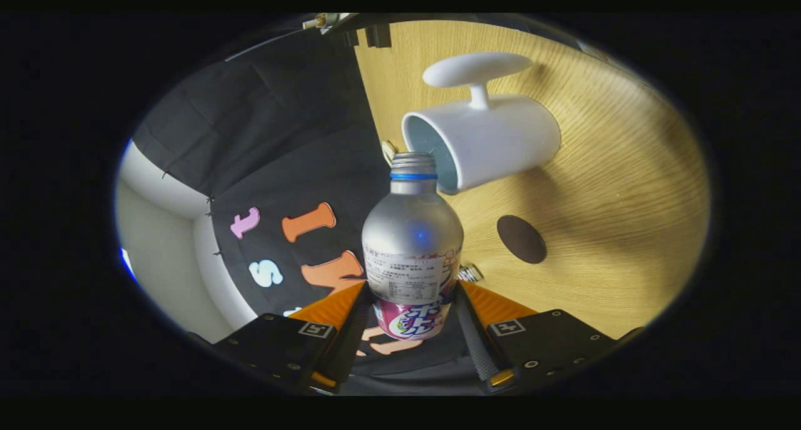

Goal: Take the bottle from table, then pour the juice into the cup, finally place the bottle on the coaster

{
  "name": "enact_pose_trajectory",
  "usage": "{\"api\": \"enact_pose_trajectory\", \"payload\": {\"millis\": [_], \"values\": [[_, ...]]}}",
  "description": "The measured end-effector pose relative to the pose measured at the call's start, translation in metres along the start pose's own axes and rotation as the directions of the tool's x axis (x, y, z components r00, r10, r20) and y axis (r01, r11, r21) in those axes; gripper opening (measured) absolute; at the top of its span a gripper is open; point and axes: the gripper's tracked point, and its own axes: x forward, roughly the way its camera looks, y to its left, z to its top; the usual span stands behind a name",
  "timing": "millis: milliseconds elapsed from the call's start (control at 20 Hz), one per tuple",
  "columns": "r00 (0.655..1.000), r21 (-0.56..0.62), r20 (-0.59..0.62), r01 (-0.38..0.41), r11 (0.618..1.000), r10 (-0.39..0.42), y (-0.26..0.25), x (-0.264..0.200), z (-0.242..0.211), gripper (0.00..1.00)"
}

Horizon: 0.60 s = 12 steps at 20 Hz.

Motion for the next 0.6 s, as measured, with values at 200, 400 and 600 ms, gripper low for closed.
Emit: {"api": "enact_pose_trajectory", "payload": {"millis": [200, 400, 600], "values": [[1.000, 0.023, 0.000, -0.007, 1.000, 0.007, 0.003, -0.004, 0.000, 0.75], [1.000, 0.037, 0.005, -0.015, 0.999, 0.015, 0.008, -0.003, 0.001, 0.75], [1.000, 0.065, 0.009, -0.022, 0.998, 0.022, 0.012, -0.003, 0.000, 0.75]]}}
